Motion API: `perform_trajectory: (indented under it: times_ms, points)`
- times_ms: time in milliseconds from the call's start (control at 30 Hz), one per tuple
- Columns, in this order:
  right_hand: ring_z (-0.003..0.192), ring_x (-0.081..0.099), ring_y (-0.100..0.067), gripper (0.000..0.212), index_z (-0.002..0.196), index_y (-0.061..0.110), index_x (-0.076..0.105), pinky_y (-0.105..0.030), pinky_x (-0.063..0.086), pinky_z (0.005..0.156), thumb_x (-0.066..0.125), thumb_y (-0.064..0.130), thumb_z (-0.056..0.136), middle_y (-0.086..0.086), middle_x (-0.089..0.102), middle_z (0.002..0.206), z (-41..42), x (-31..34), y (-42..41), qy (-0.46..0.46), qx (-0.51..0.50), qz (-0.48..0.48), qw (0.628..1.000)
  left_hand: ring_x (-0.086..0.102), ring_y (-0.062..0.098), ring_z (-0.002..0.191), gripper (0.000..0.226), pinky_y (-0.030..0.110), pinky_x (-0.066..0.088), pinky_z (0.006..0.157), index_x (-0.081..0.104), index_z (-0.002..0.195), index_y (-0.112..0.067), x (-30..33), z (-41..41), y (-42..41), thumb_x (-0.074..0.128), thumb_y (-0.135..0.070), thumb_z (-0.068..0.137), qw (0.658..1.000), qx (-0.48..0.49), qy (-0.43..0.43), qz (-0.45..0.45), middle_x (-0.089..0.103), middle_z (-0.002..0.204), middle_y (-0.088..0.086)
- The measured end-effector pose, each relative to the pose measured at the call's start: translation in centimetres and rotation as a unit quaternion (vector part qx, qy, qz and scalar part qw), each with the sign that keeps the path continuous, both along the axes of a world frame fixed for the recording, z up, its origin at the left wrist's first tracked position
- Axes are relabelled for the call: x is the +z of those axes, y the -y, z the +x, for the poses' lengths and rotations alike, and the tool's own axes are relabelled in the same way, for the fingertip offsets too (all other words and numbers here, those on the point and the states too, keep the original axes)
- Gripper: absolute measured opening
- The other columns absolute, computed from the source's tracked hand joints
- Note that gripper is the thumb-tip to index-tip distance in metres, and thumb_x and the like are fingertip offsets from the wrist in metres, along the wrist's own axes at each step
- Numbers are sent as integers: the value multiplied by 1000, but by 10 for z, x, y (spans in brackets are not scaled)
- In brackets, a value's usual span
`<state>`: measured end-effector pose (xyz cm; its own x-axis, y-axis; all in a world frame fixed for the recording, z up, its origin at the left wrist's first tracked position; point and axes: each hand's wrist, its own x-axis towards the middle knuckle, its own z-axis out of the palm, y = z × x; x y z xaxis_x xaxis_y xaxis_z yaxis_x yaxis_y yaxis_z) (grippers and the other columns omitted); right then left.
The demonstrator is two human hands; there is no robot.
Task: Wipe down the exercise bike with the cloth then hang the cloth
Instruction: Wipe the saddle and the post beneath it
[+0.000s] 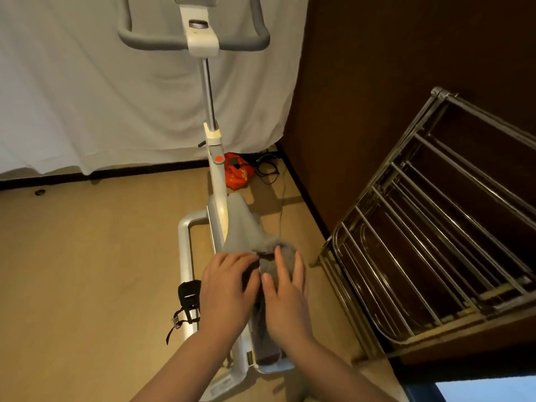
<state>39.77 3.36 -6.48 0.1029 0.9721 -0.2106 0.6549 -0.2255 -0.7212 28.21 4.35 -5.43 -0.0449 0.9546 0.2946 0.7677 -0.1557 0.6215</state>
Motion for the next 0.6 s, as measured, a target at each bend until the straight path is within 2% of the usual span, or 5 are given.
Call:
perform_trajectory:
  times_ms: [67,200,333,467,600]
  points:
    - [147,-8,-14,54,147,55,5,-47,20,118,30,56,98,22,-14,157,12,-3,-4,-5,44,7,999,47,9,100,21,29,39,83,72,106,-25,-3,11,1,68,-22,86,999,39,-5,0,67,103,-14]
    - [146,4,-18,56,150,45,14,-47,19,118,35,51,99,11,3,160,29,12,-42,-72,69,-60,993,48,10,97,18,29,38,79,73,100,-26,-3,26,1,61,-26,86,995,99,-5,1,67,96,-14]
    - [147,-18,-20,58,152,42,-5,-41,6,120,26,45,103,7,-20,160,30,15,-18,78,183,-34,980,54,12,94,30,31,42,81,73,96,-28,-5,38,4,47,-32,83,988,155,15,5,66,94,-16]
    - [147,-5,-16,54,152,42,5,-39,11,117,25,47,102,9,-4,162,43,18,-52,29,236,-20,971,57,13,100,33,31,38,90,74,98,-28,-11,50,8,44,-35,85,977,208,40,28,68,99,-15]
    - [148,-5,-17,54,154,38,1,-36,8,118,21,44,104,7,-6,162,49,19,-47,72,281,-20,957,55,10,118,36,48,38,103,72,106,-31,-13,54,15,43,-38,87,974,218,54,-2,68,111,-16]
